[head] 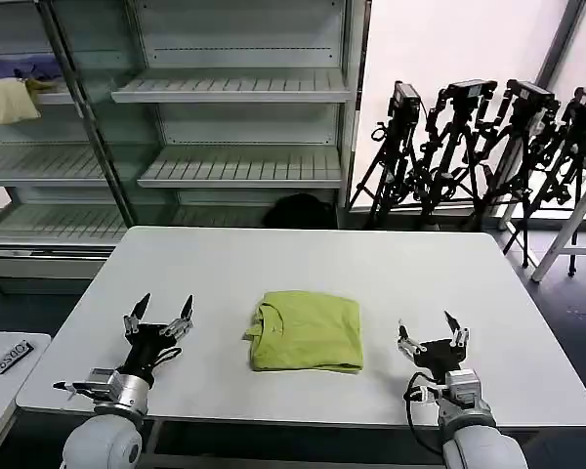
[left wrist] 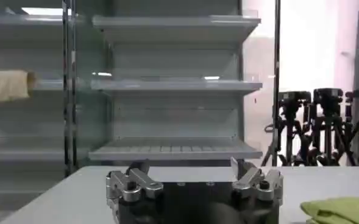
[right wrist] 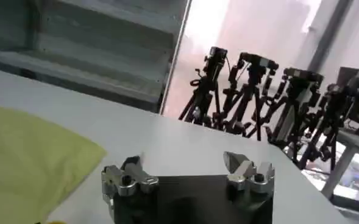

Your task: Fold and organize the clothes.

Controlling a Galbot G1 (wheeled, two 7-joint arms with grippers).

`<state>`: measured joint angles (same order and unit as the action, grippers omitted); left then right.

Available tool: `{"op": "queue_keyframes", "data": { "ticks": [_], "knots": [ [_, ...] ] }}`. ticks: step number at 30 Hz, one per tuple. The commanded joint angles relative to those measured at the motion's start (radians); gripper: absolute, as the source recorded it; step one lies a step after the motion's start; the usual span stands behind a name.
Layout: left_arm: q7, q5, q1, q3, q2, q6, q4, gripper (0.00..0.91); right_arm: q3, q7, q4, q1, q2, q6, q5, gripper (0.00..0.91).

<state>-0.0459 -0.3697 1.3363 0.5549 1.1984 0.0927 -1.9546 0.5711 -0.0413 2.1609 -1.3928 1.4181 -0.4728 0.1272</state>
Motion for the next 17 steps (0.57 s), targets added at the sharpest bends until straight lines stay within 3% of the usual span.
{"op": "queue_keyframes", "data": {
  "ticks": [1,10,14,17],
  "knots": [
    [-0.013,0.022,-0.01,-0.017,-0.021,-0.033,0.02,0.907,0.024,-0.039,0.016,-0.024,-0.032,0.033,-0.008,0.907],
    [-0.013,0.031,-0.014,-0.068,-0.072,-0.038,0.039,0.907,0.041,-0.059,-0.035,-0.012,-0.08,0.079,-0.138,0.907],
    [-0.013,0.032,-0.019,-0.069,-0.073,-0.04,0.051,0.907,0.036,-0.059,-0.048,-0.004,-0.086,0.067,-0.139,0.907],
    [-0.013,0.033,-0.015,-0.061,-0.068,-0.046,0.051,0.907,0.03,-0.03,-0.054,-0.002,-0.076,0.045,-0.194,0.907]
  ]
}}
